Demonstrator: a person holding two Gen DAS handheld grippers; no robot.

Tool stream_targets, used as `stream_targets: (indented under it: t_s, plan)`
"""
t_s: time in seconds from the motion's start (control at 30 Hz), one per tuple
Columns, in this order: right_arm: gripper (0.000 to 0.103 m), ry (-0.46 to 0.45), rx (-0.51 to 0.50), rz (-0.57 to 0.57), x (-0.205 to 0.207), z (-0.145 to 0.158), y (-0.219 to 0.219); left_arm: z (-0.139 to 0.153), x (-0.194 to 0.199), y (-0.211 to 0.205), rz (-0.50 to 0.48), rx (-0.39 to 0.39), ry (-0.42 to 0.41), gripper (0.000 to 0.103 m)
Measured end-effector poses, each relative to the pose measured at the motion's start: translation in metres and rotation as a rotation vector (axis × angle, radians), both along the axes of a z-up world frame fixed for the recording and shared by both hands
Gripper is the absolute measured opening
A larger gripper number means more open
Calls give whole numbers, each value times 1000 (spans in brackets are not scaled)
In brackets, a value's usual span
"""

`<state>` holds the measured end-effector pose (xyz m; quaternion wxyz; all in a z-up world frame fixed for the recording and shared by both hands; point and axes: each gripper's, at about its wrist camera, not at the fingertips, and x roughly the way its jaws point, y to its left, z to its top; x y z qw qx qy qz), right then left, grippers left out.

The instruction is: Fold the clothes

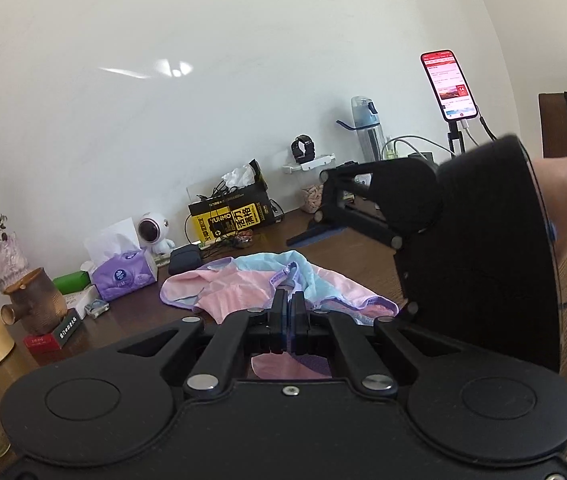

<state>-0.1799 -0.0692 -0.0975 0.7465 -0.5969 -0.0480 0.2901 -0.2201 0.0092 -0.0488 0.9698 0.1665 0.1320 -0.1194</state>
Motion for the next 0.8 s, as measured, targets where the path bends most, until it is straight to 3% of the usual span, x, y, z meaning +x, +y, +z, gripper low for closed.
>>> stream_targets:
  t_s: [0.03, 0.07, 0.1, 0.2, 0.3, 0.37, 0.4, 0.43, 0.47, 0.63, 0.8]
  plan:
    - [25, -32, 2, -12, 2, -1, 3, -1, 0, 2, 4, -7, 4, 1]
    - [7, -59, 8, -24, 3, 0, 5, -3, 2, 4, 14, -18, 8, 1]
    - [5, -72, 25, -40, 3, 5, 2, -6, 4, 7, 28, -28, 11, 2]
    - [5, -88, 75, -101, 4, 21, -8, -32, 25, -1, 210, 41, 36, 3]
    - [5, -45, 122, -200, 7, 39, -23, -38, 28, -21, 213, 30, 91, 9]
    - [5, -44, 128, -245, 6, 47, -30, -37, 26, -34, 180, -12, 136, 35]
    - [5, -42, 131, -266, 5, 52, -34, -32, 23, -39, 145, -57, 164, 58]
    - [5, -34, 133, -282, 3, 54, -38, -28, 20, -41, 122, -97, 175, 69]
    - [5, -23, 132, -296, 0, 56, -43, -25, 16, -43, 108, -125, 178, 70]
    - [5, 13, 136, -311, -6, 64, -47, -27, 0, -63, 72, -116, 167, 70]
    - [5, 28, 159, -329, -7, 77, -43, -41, 20, -69, 176, -44, 105, 69]
